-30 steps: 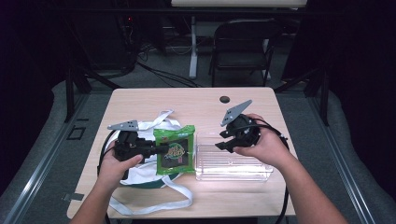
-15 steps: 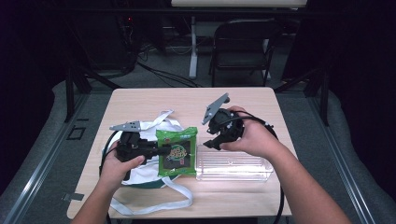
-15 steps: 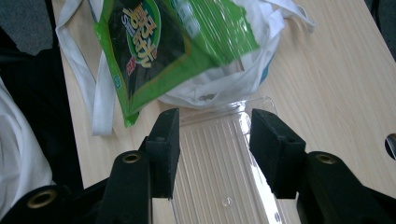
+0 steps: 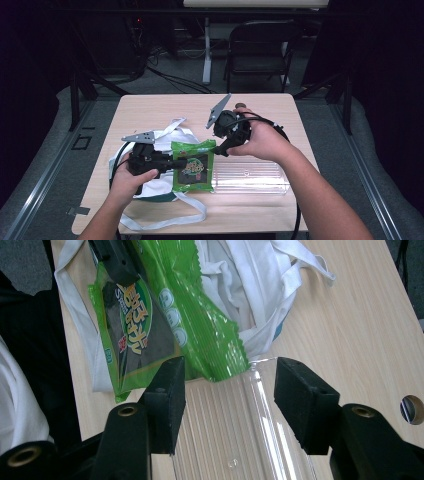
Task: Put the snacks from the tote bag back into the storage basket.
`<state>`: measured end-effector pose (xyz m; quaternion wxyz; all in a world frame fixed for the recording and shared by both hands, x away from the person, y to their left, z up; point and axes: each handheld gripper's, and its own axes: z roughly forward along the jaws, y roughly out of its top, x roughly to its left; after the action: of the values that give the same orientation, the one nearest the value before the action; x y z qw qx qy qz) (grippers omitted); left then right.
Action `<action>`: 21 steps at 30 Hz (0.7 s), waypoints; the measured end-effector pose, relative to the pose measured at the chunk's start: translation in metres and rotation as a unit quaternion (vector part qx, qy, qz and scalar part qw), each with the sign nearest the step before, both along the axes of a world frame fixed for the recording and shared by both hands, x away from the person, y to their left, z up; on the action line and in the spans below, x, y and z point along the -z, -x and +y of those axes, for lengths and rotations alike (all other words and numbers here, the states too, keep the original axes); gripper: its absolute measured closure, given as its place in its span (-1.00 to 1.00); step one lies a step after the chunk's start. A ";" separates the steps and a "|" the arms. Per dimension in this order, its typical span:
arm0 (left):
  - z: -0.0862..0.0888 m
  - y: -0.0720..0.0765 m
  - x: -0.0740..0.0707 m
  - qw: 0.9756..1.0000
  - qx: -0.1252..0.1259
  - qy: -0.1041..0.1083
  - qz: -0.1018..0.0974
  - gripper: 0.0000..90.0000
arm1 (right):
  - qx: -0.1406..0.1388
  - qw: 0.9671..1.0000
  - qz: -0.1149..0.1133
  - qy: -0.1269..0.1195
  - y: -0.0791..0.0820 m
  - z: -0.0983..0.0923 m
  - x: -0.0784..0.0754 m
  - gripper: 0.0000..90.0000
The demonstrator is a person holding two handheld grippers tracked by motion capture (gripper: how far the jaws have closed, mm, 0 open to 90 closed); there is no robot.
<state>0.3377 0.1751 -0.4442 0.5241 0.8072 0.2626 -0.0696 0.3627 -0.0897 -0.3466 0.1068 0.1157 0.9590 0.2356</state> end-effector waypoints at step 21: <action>-0.015 0.003 0.005 1.000 0.019 -0.010 0.002 0.61 | -0.025 0.999 0.021 0.022 0.004 0.013 0.003 -0.02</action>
<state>0.3345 0.1602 -0.4493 0.5142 0.8169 0.2491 -0.0790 0.3590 -0.0767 -0.3491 0.0832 0.0945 0.9686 0.2142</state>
